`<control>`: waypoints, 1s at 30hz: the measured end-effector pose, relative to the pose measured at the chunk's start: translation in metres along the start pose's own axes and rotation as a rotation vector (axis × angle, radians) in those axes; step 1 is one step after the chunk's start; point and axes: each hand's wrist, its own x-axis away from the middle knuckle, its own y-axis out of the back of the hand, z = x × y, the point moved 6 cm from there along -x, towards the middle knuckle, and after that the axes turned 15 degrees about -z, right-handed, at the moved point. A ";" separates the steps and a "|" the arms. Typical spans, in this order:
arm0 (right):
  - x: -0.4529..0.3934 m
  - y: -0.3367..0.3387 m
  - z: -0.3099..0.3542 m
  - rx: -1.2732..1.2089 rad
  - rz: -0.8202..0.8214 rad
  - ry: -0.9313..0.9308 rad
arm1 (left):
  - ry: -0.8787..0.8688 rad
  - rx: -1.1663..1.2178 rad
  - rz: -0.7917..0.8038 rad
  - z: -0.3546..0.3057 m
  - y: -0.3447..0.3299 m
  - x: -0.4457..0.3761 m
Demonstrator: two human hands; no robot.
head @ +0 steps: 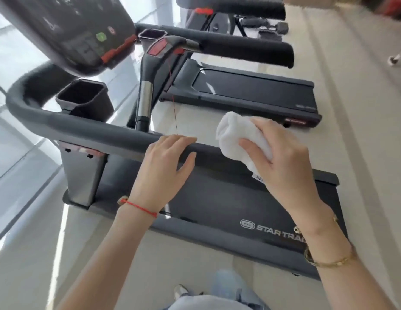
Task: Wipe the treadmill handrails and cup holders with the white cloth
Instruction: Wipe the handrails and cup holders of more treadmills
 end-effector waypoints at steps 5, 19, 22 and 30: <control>0.038 -0.044 -0.023 0.156 0.293 -0.035 | -0.040 0.032 0.086 0.002 -0.026 -0.010; 0.042 -0.070 -0.049 0.373 0.307 -0.063 | -0.064 0.001 0.165 -0.015 -0.065 -0.013; 0.051 -0.079 -0.037 0.341 0.365 0.041 | -0.045 -0.006 0.142 -0.011 -0.062 -0.014; 0.051 -0.022 -0.106 0.489 0.243 -0.147 | -0.094 0.006 0.189 -0.035 -0.081 -0.014</control>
